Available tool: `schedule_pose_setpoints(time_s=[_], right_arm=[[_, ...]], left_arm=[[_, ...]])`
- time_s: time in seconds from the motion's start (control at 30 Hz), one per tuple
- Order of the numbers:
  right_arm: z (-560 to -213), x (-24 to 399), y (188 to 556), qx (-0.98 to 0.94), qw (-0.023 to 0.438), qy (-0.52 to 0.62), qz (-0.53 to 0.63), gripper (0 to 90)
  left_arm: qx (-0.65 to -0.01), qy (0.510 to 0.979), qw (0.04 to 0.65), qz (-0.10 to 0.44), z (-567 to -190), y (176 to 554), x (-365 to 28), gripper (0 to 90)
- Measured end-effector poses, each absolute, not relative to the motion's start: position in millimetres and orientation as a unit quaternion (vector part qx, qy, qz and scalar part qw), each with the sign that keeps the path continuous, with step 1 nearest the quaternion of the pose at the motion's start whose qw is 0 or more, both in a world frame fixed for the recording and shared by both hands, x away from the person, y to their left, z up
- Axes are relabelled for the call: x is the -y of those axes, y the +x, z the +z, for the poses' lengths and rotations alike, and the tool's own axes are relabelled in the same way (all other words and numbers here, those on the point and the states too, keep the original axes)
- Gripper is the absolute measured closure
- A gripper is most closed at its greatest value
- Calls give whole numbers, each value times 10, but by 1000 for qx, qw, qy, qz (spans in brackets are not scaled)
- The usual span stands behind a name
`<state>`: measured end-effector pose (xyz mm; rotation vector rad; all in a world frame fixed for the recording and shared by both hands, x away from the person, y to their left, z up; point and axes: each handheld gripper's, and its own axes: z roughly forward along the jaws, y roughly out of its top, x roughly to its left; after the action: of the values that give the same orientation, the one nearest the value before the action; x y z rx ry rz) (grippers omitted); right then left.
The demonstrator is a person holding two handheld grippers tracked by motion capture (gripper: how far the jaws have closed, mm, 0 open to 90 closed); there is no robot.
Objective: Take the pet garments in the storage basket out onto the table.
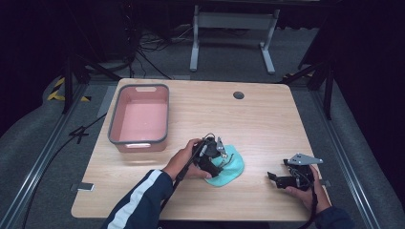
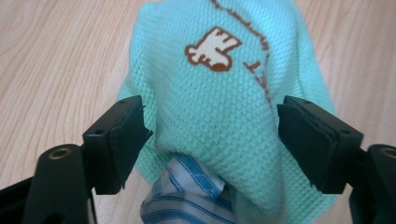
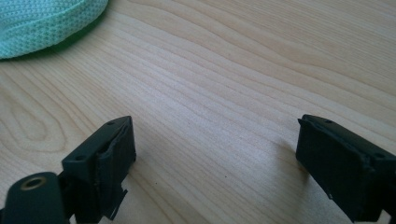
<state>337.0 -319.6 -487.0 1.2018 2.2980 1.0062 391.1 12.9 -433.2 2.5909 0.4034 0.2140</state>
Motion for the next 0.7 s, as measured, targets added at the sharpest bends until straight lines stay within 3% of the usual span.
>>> schedule_pose_setpoints(time_s=[0.13,0.7], right_arm=[[-4870,3196,3370,-813,179,425,356,125],[-4870,3195,3370,-813,179,425,356,125]], left_arm=[[-139,953,256,88,-4265,3901,-166,197],[-129,950,248,140,-4032,3742,-518,221]])
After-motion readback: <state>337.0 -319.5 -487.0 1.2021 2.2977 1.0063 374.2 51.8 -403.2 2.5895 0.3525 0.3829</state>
